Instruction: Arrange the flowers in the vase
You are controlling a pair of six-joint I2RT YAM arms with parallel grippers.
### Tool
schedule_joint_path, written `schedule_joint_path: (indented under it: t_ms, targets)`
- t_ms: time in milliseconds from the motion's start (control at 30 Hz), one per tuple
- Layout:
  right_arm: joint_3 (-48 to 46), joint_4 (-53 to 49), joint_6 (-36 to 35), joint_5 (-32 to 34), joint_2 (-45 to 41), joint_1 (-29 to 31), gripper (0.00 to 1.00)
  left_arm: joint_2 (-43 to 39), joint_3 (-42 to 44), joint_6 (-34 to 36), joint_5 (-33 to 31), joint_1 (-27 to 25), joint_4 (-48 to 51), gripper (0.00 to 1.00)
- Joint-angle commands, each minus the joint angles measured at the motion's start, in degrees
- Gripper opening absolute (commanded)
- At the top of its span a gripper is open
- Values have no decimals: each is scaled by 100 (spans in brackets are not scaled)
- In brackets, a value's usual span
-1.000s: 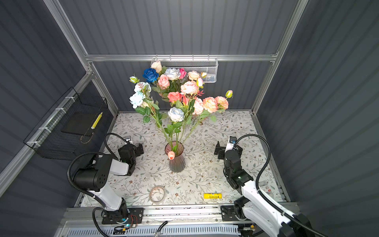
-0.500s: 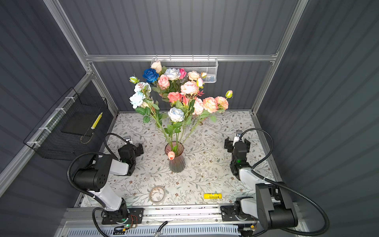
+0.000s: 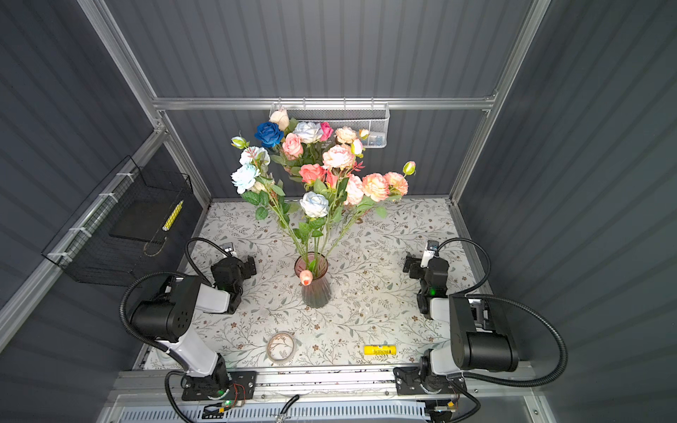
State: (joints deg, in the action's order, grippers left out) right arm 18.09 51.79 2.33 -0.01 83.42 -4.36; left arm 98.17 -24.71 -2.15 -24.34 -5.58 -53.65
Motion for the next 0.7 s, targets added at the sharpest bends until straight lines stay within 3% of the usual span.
schedule_joint_path:
  t_ms: [0, 133, 667]
  targets:
    - [155, 90, 125, -189, -36, -13, 99, 18, -99, -84, 8, -13, -84, 100]
    - [54, 351, 198, 164, -8, 41, 99, 17, -98, -88, 8, -13, -84, 100]
    - [19, 419, 204, 170, -3, 47, 99, 15, -98, -83, 8, -12, -84, 100]
